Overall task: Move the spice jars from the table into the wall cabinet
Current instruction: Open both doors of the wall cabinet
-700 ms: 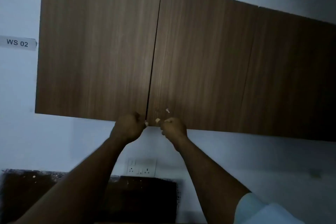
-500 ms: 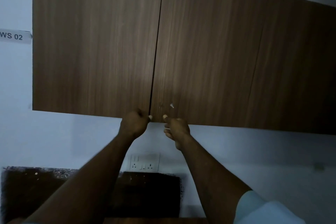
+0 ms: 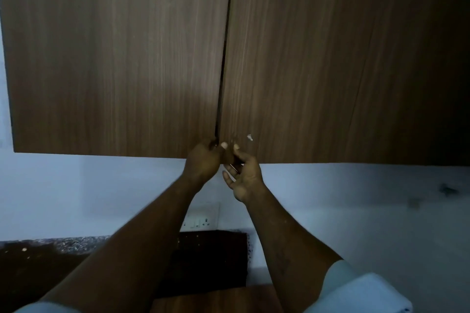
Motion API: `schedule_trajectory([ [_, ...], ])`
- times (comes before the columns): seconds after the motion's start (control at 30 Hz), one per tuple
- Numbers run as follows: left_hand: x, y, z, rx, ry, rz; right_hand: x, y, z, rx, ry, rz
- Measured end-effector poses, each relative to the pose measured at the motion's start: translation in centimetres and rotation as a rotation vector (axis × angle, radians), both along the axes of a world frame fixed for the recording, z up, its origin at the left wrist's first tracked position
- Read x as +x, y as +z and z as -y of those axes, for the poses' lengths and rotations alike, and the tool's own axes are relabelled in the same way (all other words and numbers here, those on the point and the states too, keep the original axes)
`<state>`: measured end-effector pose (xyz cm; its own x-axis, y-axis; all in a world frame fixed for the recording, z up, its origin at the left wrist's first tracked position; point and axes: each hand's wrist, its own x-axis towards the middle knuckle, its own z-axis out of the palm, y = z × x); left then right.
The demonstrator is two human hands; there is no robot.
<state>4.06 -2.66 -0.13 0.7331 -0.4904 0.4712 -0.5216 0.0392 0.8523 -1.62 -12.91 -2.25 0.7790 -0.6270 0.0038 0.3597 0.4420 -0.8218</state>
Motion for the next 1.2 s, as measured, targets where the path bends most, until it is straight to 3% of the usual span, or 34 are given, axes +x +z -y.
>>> schedule_trajectory([
  [0.23,-3.3,2.8,-0.4,-0.242,-0.063,-0.108,-5.6,0.2,-1.3,-0.061,-0.070,-0.063],
  [0.33,-5.7,4.0,-0.7,-0.296,-0.152,-0.118,-9.5,0.1,-1.7,-0.188,-0.120,-0.139],
  [0.5,-9.6,3.8,-0.5,-0.303,-0.372,-0.105,-16.2,1.2,-2.5,-0.804,-0.602,-0.546],
  [0.57,-11.1,3.5,-0.3,-0.309,-0.474,-0.126,-18.4,1.8,-2.6,-0.945,-0.785,-0.658],
  [0.63,-12.7,3.5,0.1,-0.313,-0.563,-0.149,-20.5,2.3,-2.7,-0.999,-0.959,-0.670],
  [0.73,-15.5,3.7,1.0,-0.318,-0.679,-0.150,-22.9,3.3,-2.8,-0.976,-1.088,-0.436],
  [0.83,-18.2,3.6,2.2,-0.271,-0.761,-0.074,-25.1,4.5,-2.8,-1.025,-1.225,-0.323],
  [1.0,-22.5,2.4,5.2,-0.149,-0.867,0.164,-30.0,5.1,-1.4,-1.146,-1.494,-0.401],
  [1.1,-25.0,1.5,7.8,-0.093,-0.776,0.426,-32.9,4.8,0.2,-1.182,-1.593,-0.476],
  [1.2,-27.5,0.6,10.4,-0.071,-0.661,0.561,-35.2,4.4,1.8,-1.232,-1.680,-0.545],
])
